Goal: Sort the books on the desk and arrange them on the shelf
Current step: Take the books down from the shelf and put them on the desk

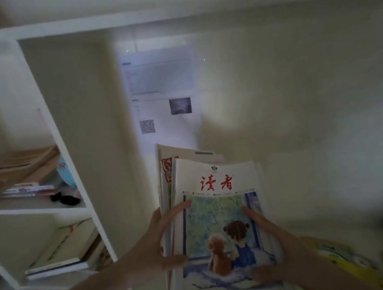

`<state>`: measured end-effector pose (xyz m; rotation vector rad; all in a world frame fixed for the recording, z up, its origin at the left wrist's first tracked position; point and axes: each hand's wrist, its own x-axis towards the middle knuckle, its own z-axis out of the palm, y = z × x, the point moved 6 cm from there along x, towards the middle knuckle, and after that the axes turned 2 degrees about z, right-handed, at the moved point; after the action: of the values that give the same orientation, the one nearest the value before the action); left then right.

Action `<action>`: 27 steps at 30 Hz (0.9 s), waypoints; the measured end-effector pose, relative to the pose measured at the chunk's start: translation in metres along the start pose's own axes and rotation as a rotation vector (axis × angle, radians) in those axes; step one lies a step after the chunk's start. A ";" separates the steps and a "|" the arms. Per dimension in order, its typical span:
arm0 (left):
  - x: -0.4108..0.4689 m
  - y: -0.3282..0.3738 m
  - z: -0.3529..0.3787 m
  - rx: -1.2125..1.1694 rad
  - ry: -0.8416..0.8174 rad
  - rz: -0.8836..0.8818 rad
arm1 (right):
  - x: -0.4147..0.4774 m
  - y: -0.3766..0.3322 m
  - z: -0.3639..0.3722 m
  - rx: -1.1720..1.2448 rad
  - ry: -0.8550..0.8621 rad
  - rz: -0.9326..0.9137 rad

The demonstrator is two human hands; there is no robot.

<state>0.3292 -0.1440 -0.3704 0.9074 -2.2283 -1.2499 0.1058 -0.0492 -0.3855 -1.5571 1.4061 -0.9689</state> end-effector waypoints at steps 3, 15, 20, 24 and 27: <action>0.025 -0.032 0.033 -0.043 -0.057 -0.035 | -0.003 0.047 -0.005 0.033 0.016 0.083; 0.088 -0.129 0.142 -0.031 -0.261 -0.162 | -0.013 0.199 -0.004 0.188 0.014 0.319; 0.092 -0.167 0.153 0.010 -0.311 -0.253 | 0.002 0.222 0.015 0.126 -0.015 0.324; 0.093 -0.185 0.151 -0.030 -0.319 -0.313 | 0.010 0.238 0.025 0.162 -0.047 0.377; 0.098 -0.189 0.153 0.020 -0.367 -0.312 | 0.012 0.243 0.028 0.139 -0.076 0.402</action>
<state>0.2265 -0.1975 -0.6059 1.1454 -2.4440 -1.6520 0.0407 -0.0720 -0.6208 -1.1386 1.4898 -0.7375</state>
